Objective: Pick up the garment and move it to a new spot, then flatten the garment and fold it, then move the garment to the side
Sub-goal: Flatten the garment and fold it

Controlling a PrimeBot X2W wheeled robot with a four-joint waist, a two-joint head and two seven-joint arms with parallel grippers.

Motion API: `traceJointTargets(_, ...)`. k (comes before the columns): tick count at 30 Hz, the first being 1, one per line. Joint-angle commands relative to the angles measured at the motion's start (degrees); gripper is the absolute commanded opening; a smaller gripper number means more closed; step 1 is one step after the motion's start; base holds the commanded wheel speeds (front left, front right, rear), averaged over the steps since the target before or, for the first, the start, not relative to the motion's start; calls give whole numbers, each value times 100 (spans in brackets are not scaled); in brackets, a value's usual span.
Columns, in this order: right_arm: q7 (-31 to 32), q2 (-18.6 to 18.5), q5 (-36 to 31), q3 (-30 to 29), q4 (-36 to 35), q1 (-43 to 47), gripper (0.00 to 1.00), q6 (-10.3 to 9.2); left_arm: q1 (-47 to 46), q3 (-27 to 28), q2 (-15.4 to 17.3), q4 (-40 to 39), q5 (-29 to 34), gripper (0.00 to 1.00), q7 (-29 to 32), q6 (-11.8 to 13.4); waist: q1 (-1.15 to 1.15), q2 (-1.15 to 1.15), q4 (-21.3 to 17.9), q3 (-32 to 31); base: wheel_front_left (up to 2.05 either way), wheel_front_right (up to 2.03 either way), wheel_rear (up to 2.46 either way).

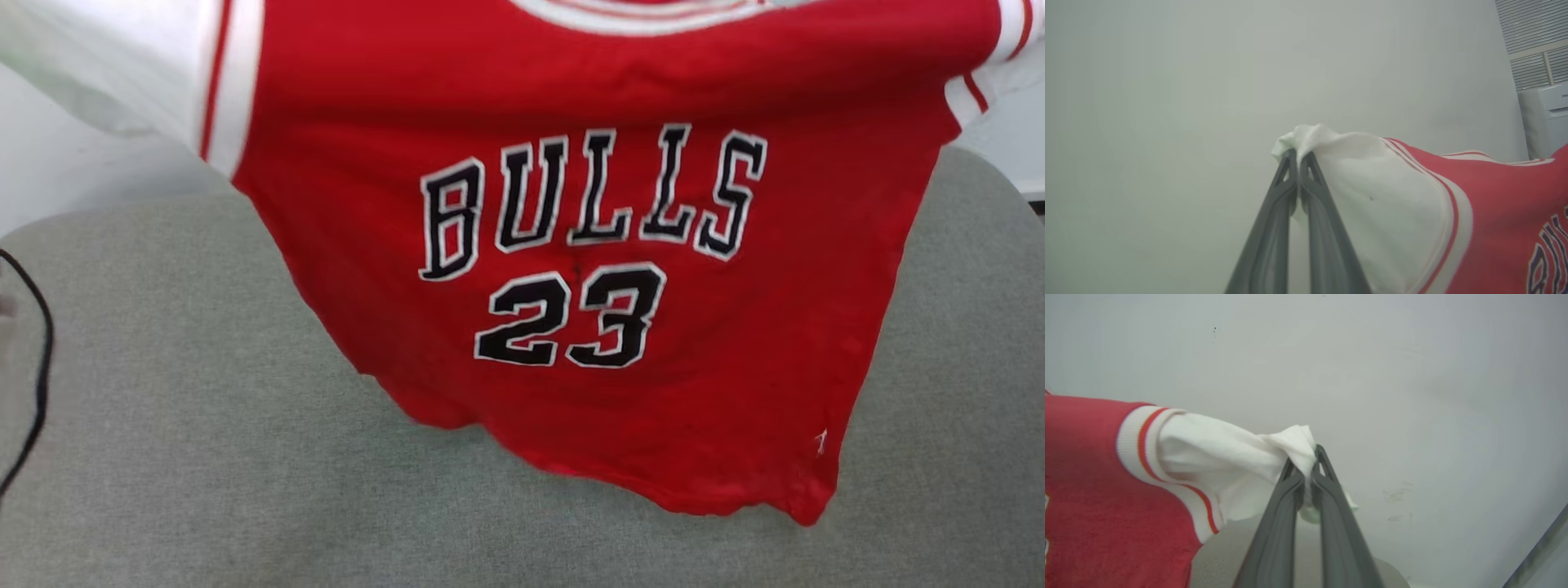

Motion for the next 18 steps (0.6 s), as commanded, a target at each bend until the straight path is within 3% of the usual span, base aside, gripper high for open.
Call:
traceJointTargets(1, 11, 6, 11, 5, 40, -134, 0, -5, -139, 45, 40, 35, 8, 0, 7, 34, 0, 0, -26, 90, 0, 0, 0)
traceJointTargets(7, -21, 56, 15, 130, 292, -880, 0, -5, -842, 46, 232, 375, -50, 0, 90, -28, 0, 0, -73, 610, 0, 0, 0)
traceJointTargets(18, -470, -118, -316, 523, 1303, -2854, 0, -4, -2946, -569, 305, 1558, -127, 0, 44, -463, 0, 0, 21, 2122, 0, 0, 0)
